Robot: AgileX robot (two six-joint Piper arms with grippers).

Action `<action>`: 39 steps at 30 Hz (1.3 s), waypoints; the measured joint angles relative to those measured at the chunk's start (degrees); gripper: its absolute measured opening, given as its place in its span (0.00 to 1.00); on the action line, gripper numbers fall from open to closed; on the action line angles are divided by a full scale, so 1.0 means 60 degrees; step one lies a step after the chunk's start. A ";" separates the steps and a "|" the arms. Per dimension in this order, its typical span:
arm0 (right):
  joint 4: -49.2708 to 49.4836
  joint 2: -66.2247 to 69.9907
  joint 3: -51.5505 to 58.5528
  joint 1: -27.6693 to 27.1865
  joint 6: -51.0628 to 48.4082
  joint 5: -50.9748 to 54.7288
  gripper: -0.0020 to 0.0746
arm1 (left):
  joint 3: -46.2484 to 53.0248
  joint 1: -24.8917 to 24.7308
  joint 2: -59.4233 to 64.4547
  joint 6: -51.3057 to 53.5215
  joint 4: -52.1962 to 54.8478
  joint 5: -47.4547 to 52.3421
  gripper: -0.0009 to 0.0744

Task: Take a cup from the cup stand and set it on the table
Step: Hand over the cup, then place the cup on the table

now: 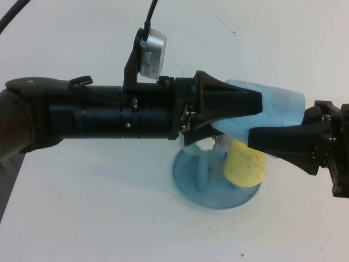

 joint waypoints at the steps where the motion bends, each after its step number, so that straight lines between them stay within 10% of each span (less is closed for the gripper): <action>1: 0.0000 0.0000 0.0000 0.0000 0.0000 0.0000 0.09 | 0.0000 0.0000 0.0000 0.0044 0.0000 0.0000 0.76; 22: -0.1388 -0.0499 -0.0345 -0.0013 0.0858 -0.1142 0.07 | 0.0000 0.2063 0.0000 0.0749 0.0282 0.0917 0.91; 25: -0.3747 -0.1108 -0.0877 -0.0013 0.2640 -0.2062 0.07 | 0.0000 0.2352 0.0000 0.0723 0.0891 0.0917 0.79; 31: -0.9280 -0.1667 -0.2768 -0.0013 0.7058 -0.1780 0.07 | 0.0000 0.2565 0.0000 0.0736 0.2640 0.0934 0.16; 39: -1.3909 -0.0865 -0.4409 -0.0013 1.0899 0.0247 0.07 | 0.0000 0.2565 0.0000 -0.0164 0.5525 -0.0096 0.02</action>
